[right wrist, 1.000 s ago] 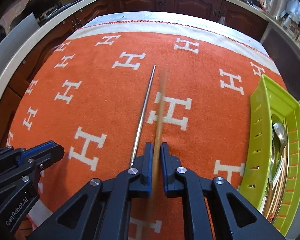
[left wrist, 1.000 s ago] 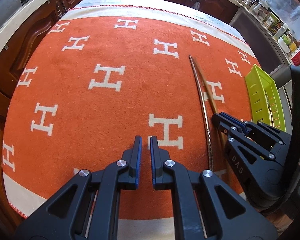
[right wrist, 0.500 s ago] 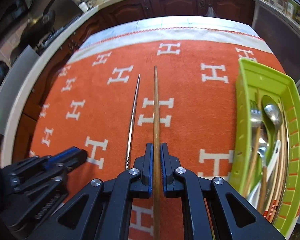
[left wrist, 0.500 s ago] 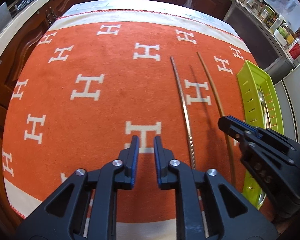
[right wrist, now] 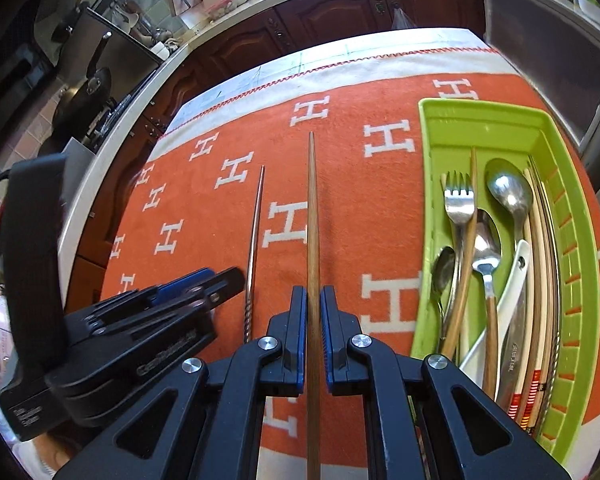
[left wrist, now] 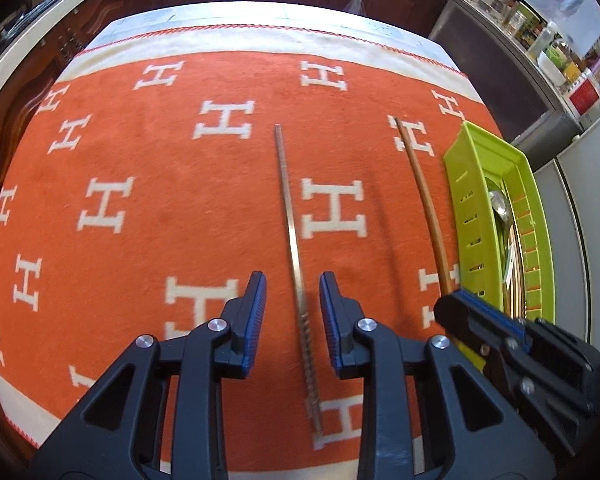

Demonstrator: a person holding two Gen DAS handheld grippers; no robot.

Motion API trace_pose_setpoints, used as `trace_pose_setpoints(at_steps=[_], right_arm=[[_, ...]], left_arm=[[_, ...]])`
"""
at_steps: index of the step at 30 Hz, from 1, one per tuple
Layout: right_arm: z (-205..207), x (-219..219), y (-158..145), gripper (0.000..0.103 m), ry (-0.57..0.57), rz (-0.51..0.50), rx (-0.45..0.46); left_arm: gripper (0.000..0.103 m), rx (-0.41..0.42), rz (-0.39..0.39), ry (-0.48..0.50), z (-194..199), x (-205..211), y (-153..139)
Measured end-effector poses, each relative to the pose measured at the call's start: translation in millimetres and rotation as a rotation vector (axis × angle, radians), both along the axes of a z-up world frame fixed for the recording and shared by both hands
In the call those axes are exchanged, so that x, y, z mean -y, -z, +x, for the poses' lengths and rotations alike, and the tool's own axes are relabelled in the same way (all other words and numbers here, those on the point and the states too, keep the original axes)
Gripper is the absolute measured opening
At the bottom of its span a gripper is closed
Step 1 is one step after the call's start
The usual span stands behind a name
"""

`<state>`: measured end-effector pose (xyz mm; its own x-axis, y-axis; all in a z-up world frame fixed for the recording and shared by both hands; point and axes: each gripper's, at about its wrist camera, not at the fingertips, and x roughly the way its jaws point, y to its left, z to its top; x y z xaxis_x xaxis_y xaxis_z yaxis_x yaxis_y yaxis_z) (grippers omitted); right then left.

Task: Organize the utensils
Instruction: 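Close the left gripper on the steel chopstick while the right gripper lifts the wooden chopstick, then lower both chopsticks into the green tray and open both grippers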

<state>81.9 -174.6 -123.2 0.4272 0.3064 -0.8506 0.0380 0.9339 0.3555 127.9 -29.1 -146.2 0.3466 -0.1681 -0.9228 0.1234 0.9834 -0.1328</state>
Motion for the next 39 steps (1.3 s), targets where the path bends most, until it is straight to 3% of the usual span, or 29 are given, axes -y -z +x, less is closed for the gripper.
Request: trace_pose_setpoints(at_steps=[6,9,10,12,19,27,33,39], right_arm=[[-9,8,-3,0.006,0.005,0.022,0.015],[-12,11,-6,0.006,0.007,0.031,0.024],[-13,12,-6,0.006,0.009,0.036,0.025],[-14,15,-6,0.006,0.014,0.046,0.027],[-23,26,-14,0.006,0.038,0.073,0.046],[-43,62,-28,0.006,0.116,0.115,0.063],[-63,110,-34,0.006,0.224,0.085,0.072],[-71,147,-24,0.007,0.285,0.017,0.036]], left_arm=[[0.024,-0.017,0.075,0.015,2,18,18],[0.015,0.015,0.103,0.011,0,22,18],[0.005,0.020,0.105,0.007,0,21,19],[0.004,0.025,0.105,0.003,1,19,19],[0.003,-0.014,0.051,-0.003,-5,15,12],[0.003,0.044,-0.028,0.094,-30,40,-44],[0.003,0.038,-0.103,0.188,-41,79,-78],[0.003,-0.009,-0.106,0.283,-49,129,-74]])
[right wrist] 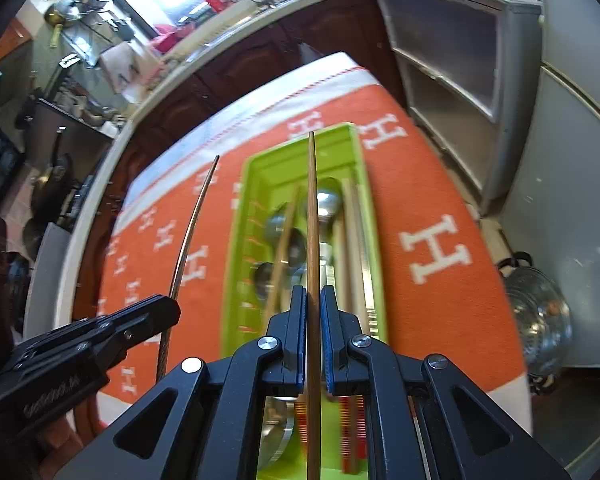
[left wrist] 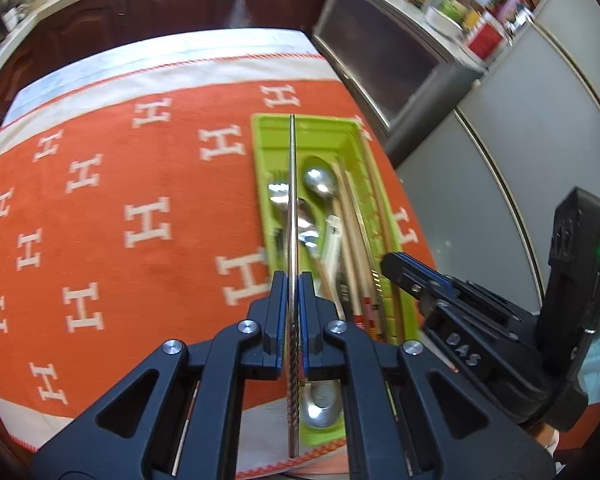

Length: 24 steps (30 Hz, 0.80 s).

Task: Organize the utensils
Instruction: 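Lower both chopsticks into the green tray and open both grippers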

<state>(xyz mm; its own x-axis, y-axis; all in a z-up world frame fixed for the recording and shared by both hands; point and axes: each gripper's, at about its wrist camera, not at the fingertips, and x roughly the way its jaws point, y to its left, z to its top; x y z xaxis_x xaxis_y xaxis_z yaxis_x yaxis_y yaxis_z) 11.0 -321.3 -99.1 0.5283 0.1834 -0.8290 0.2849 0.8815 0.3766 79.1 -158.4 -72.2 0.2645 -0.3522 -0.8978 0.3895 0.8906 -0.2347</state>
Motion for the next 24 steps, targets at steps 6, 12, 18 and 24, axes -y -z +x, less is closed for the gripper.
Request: trace_pose_setpoints(at_steps=[6,12,18,24], right_arm=[[0,12,13,0.007,0.002,-0.014,-0.028],[-1,15,10,0.012,0.014,-0.022,-0.006],[-11,16,2,0.012,0.024,-0.031,0.010],[-16,16,1,0.012,0.024,-0.025,0.008]], left_arm=[[0.003,-0.056,0.004,0.026,-2,28,18],[0.003,-0.082,-0.017,0.034,-1,39,26],[0.003,-0.077,0.001,0.037,-1,40,31],[0.003,-0.036,0.022,0.059,-11,38,22]])
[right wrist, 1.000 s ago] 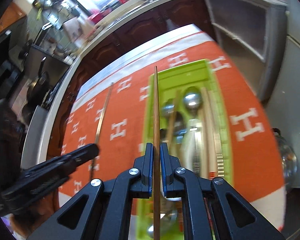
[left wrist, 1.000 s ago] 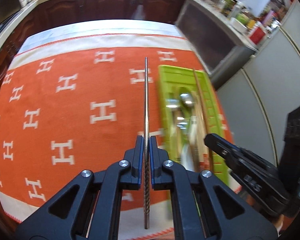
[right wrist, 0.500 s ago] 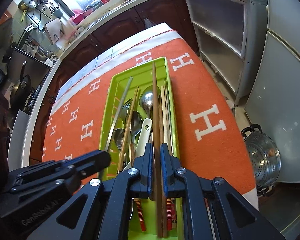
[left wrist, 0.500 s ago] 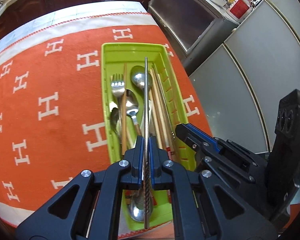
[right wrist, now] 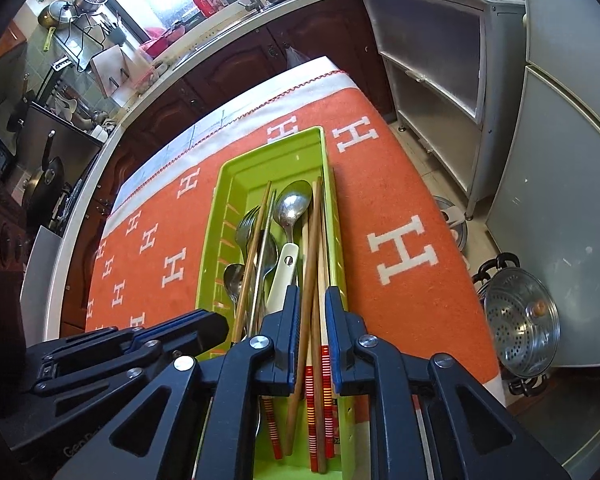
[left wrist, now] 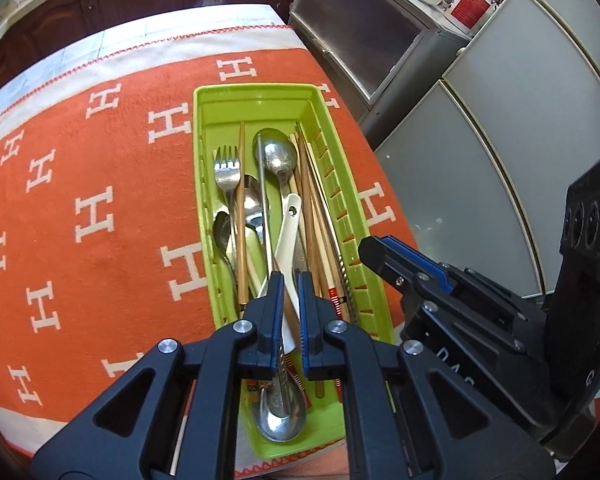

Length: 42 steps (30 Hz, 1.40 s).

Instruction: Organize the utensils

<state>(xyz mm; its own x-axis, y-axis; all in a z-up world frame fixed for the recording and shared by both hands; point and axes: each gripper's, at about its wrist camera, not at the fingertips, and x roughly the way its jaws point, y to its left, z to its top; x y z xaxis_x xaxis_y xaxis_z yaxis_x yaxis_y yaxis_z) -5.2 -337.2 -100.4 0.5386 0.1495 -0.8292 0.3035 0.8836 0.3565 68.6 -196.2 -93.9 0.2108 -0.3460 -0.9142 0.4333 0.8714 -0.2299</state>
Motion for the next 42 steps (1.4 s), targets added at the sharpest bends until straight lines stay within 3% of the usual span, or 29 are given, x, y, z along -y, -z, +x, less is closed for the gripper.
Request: trace_pose_setpoints(at_steps=[13,26,29,36,42], right_arm=[[-8,-19,-5,0.012,-0.045,-0.002,0.001],[-19,-56,-17,0.012,-0.127,-0.020,0.011],[-22,-61,-21,0.012,-0.146,-0.024,0.013],[-29,-80,-39,0.016,-0.181,-0.046,0.038],[-29,-105,-67,0.016,-0.216,-0.064,0.093]], left_arm=[[0.004,0.090,0.044,-0.037,-17,-39,-19],[0.004,0.114,0.049,-0.113,-28,-84,-26],[0.009,0.116,0.056,-0.128,-33,-92,-25],[0.040,0.194,0.067,-0.200,-49,-125,-40],[0.052,0.297,0.091,-0.279,-62,-158,-62]])
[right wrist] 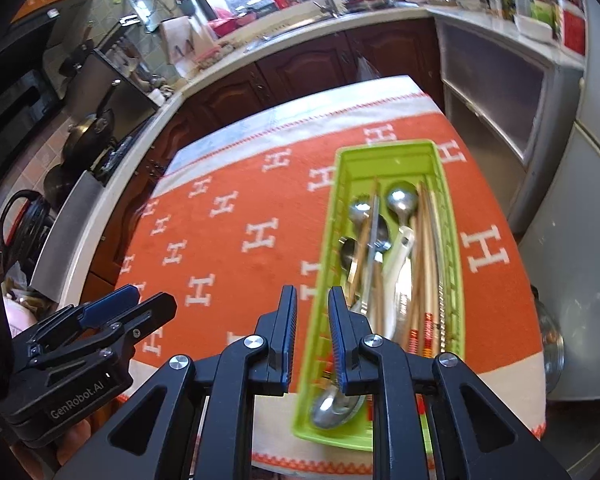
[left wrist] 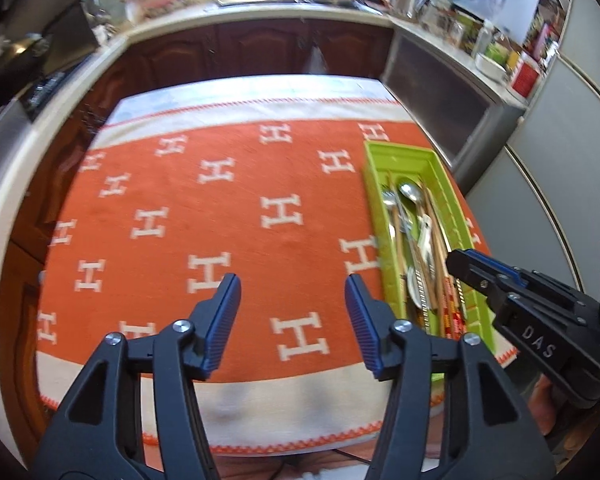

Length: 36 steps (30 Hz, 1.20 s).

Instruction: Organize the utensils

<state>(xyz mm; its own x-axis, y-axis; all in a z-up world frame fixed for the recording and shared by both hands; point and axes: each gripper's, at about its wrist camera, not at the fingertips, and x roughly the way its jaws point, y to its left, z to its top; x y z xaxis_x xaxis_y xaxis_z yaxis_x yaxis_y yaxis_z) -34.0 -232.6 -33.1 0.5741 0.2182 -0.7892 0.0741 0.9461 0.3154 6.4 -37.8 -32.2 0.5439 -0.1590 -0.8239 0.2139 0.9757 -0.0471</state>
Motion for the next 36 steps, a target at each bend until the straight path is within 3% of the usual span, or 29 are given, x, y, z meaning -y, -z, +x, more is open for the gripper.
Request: trace_pose_setpoints(at_steps=[6,15,23,27,33,36], right_arm=[[4,-30,-32,0.017,-0.040,-0.054,0.069],[1,-77,-66,0.019,-0.134,-0.015,0.099],[-12,-101,-90,0.032,-0.163,-0.038,0.148],[-11,-106,-99,0.033,-0.175,-0.037,0.157],[-8,-115,-103,0.035,-0.181,-0.058,0.165],[-5,-117,-100,0.041,-0.174,-0.057,0.160]], left_arm=[[0.053,0.071,0.010,-0.063,-12,-29,-20],[0.053,0.135,0.024,-0.102,-29,-52,-46],[0.065,0.194,0.045,-0.144,-41,-62,-65],[0.072,0.221,0.049,-0.187,-41,-71,-71],[0.072,0.222,0.048,-0.229,-36,-78,-73],[0.072,0.217,0.051,-0.237,-33,-78,-72]])
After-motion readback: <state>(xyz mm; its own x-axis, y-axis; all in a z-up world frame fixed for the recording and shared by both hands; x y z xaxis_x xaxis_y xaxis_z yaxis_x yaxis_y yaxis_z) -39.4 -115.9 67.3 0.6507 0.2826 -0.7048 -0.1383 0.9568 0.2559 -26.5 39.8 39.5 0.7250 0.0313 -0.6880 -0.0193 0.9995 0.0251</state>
